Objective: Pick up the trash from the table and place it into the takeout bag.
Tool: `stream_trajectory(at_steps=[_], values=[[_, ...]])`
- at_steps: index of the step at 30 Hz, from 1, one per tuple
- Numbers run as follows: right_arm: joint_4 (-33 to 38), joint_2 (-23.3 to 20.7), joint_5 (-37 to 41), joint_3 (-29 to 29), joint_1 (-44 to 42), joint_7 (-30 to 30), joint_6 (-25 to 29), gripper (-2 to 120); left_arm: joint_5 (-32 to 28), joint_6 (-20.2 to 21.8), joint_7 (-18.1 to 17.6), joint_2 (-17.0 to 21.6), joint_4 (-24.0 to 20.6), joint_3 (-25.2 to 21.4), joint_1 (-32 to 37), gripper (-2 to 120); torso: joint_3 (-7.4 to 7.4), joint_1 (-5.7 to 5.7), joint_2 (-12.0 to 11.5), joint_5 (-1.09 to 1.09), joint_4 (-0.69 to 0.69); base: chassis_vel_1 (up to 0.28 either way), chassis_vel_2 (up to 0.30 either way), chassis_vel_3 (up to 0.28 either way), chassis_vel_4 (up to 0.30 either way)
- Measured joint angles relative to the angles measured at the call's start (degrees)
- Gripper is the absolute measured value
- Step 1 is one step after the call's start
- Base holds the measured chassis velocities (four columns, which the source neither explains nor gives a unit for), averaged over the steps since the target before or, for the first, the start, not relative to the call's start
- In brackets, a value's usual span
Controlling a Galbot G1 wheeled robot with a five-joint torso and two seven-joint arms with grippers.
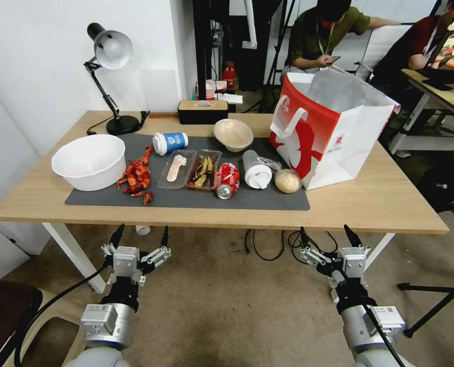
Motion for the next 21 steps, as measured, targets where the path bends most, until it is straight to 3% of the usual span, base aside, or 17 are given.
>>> stream_trajectory(at_steps=[8, 9, 13, 16, 21], values=[[3.7, -1.4, 4.8, 4.6, 0.9, -12.1, -9.4, 100, -9.7, 13.0, -1.9, 1.1, -4.6, -5.3, -2.2, 100, 0.0, 0.0, 0.0, 0.0, 0.0, 0.0, 0.0, 0.0, 0.0], [3.7, -1.4, 4.8, 4.6, 0.9, -12.1, -9.4, 100, -9.7, 13.0, -1.9, 1.1, -4.6, -5.3, -2.2, 100, 0.0, 0.0, 0.0, 0.0, 0.0, 0.0, 0.0, 0.0, 0.0], [6.1, -2.3, 8.0, 7.5, 1.4, -19.9, -15.4, 100, -16.1, 21.6, -3.2, 1.9, -7.6, -8.7, -3.6, 100, 0.0, 0.0, 0.0, 0.0, 0.0, 0.0, 0.0, 0.0, 0.0], [7.3, -2.8, 9.5, 9.0, 1.7, -23.9, -18.5, 100, -18.5, 24.8, -3.4, 1.9, -9.0, -10.0, -3.8, 100, 0.0, 0.0, 0.0, 0.01, -0.01, 0.0, 0.0, 0.0, 0.0], [9.2, -3.5, 12.0, 11.2, 2.2, -30.0, -23.2, 100, -19.3, 25.9, -3.1, 1.6, -9.4, -10.2, -3.6, 100, 0.0, 0.0, 0.0, 0.01, 0.0, 0.0, 0.0, 0.0, 0.0]])
